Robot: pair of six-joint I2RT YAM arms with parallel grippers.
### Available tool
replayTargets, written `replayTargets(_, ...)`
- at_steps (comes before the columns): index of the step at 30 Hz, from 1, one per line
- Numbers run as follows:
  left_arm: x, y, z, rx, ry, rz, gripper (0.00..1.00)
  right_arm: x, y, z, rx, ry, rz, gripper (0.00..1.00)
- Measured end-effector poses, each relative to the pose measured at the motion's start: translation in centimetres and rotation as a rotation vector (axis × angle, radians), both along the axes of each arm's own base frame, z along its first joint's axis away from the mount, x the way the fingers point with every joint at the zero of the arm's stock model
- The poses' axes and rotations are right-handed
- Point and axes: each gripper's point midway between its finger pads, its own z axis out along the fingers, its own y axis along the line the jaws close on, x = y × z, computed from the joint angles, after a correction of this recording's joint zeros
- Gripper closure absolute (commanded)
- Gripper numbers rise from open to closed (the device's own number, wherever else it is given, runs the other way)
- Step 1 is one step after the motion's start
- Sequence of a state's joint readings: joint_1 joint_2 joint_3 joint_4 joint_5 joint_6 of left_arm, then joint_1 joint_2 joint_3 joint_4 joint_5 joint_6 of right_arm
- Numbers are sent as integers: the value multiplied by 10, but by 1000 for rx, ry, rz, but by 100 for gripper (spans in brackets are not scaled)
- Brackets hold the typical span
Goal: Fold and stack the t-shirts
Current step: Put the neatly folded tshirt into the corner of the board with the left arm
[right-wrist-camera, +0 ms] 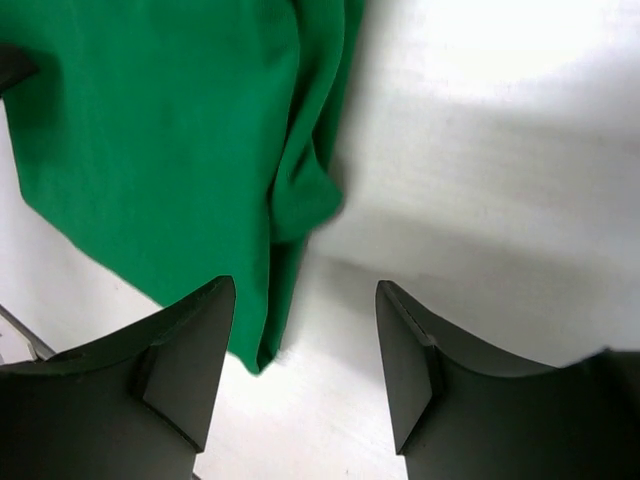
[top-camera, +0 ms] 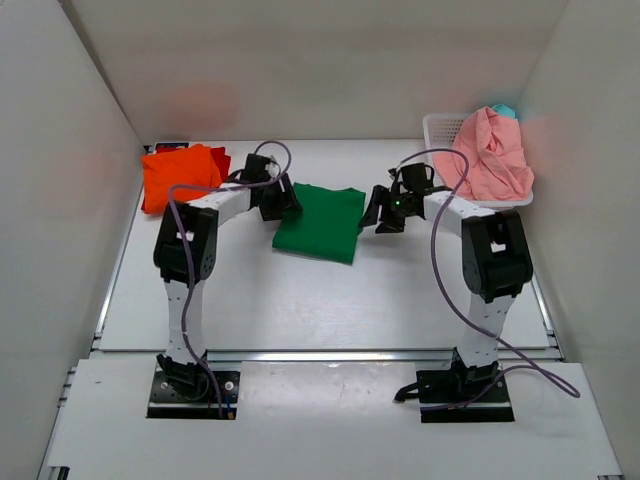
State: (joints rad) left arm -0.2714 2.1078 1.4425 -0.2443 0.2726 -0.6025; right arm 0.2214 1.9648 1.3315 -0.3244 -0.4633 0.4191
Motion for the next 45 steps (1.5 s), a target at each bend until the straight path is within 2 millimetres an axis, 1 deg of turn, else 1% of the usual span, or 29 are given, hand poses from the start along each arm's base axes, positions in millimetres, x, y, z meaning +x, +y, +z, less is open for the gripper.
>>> replayTargets(2,7,-11,-1,64,14,-48,27,-9,-2,3,3,-7,-5,43)
replayTargets(3,14,-18,-2,106,8,-75,28,-14,-3,6,5,-13,-8,44)
replayTargets(5,21,-29,-4,186,4,-118,28,-20,-6,13,11,-30,-15,43)
replayTargets(7,20,-39,-6,266,10,-165,32,-24,-11,24,22,-57,-29,43)
replayTargets(8,17,-42,-8,300,17,-186,45,-24,-14,30,29,-73,-36,43)
replayTargets(9,13,-43,-10,327,29,-204,70,-24,-17,35,36,-89,-46,43)
replayTargets(10,8,-45,-13,348,48,-223,100,-22,-21,40,42,-106,-56,43)
replayTargets(11,3,-46,-16,365,70,-242,100,-22,-25,44,48,-123,-65,43)
replayTargets(15,2,-45,-14,407,97,-296,100,-27,-39,56,75,-160,-94,43)
replayTargets(17,3,-35,-14,449,106,-297,100,-30,-45,58,82,-166,-103,43)
replayTargets(19,5,-18,-12,509,110,-281,100,-32,-49,58,87,-169,-108,43)
replayTargets(22,14,12,-5,573,104,-227,100,-36,-50,58,92,-171,-98,42)
replayTargets(25,32,52,10,579,86,-132,100,-37,-48,60,98,-178,-86,43)
replayTargets(28,54,98,32,583,51,-18,100,-38,-45,62,100,-187,-66,42)
replayTargets(30,71,129,52,595,12,62,100,-40,-41,62,102,-192,-52,41)
replayTargets(32,86,146,75,600,-39,117,100,-41,-37,63,104,-194,-38,42)
replayTargets(34,100,149,105,597,-112,151,100,-42,-35,63,106,-198,-29,42)
replayTargets(36,112,145,132,586,-192,171,100,-42,-32,64,109,-200,-22,42)
replayTargets(38,121,141,150,571,-254,187,100,-44,-31,62,111,-202,-16,42)
replayTargets(40,124,138,157,560,-279,195,100,-47,-30,59,110,-194,-12,41)
replayTargets(42,126,142,159,553,-284,208,100,-52,-31,54,106,-184,-10,42)
replayTargets(45,128,165,157,550,-269,249,100,-57,-32,51,104,-174,-10,42)
